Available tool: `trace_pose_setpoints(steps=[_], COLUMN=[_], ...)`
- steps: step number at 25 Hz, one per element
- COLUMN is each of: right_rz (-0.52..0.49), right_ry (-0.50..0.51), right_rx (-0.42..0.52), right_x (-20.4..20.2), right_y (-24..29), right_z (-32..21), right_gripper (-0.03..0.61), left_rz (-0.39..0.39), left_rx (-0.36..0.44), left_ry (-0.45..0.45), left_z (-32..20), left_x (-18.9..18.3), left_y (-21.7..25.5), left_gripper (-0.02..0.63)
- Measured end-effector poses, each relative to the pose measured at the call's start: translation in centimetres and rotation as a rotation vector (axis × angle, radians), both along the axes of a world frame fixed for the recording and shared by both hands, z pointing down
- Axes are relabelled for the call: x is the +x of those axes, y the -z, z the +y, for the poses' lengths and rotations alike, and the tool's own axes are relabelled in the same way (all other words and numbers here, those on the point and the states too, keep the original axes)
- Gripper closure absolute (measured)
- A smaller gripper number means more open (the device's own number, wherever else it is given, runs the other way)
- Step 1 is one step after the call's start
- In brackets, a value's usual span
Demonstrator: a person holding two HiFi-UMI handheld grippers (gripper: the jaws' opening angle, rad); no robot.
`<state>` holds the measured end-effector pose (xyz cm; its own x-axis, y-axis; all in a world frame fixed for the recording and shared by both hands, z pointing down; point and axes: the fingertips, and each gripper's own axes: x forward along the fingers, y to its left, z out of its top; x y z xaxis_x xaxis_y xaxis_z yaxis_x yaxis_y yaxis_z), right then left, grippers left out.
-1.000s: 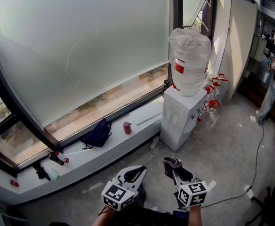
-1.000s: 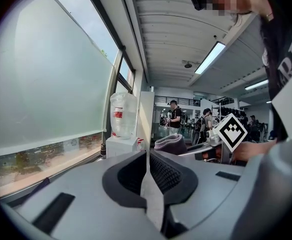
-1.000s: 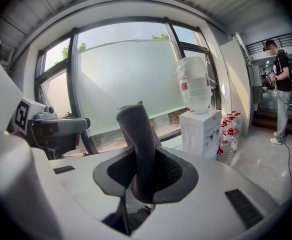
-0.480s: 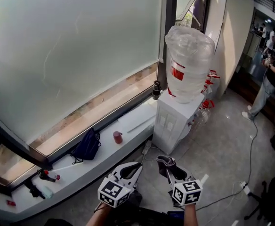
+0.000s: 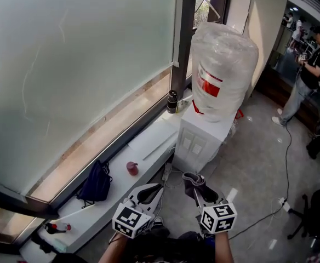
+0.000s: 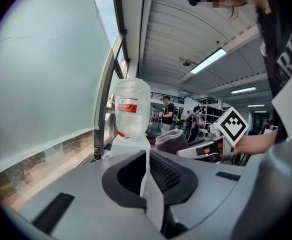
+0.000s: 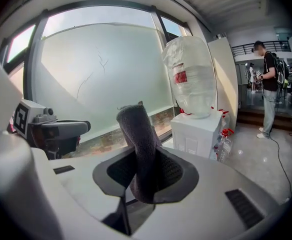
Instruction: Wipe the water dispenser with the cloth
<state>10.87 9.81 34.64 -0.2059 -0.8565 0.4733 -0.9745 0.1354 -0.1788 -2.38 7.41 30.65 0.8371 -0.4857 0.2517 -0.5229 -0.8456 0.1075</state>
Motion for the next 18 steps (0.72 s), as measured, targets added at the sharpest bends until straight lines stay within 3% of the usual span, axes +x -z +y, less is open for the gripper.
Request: trace_pose_setpoints(steps=[10, 18], right_rz=[0.042, 0.122], right_ry=[-0.031, -0.05], right_rx=[-0.004, 0.031], right_x=[1.1, 5.9], right_y=[0.4, 0.6], right_z=[-4.9, -12.5], right_gripper=[0.476, 0.476], left_rz=[0.013, 0.006], left_rx=[-0.026, -0.012], left_ry=[-0.081, -0.052], left_z=[-3.9, -6.9], left_x=[1.7, 3.3], left_y=[-1.3, -1.9], left_gripper=[0.583, 0.583])
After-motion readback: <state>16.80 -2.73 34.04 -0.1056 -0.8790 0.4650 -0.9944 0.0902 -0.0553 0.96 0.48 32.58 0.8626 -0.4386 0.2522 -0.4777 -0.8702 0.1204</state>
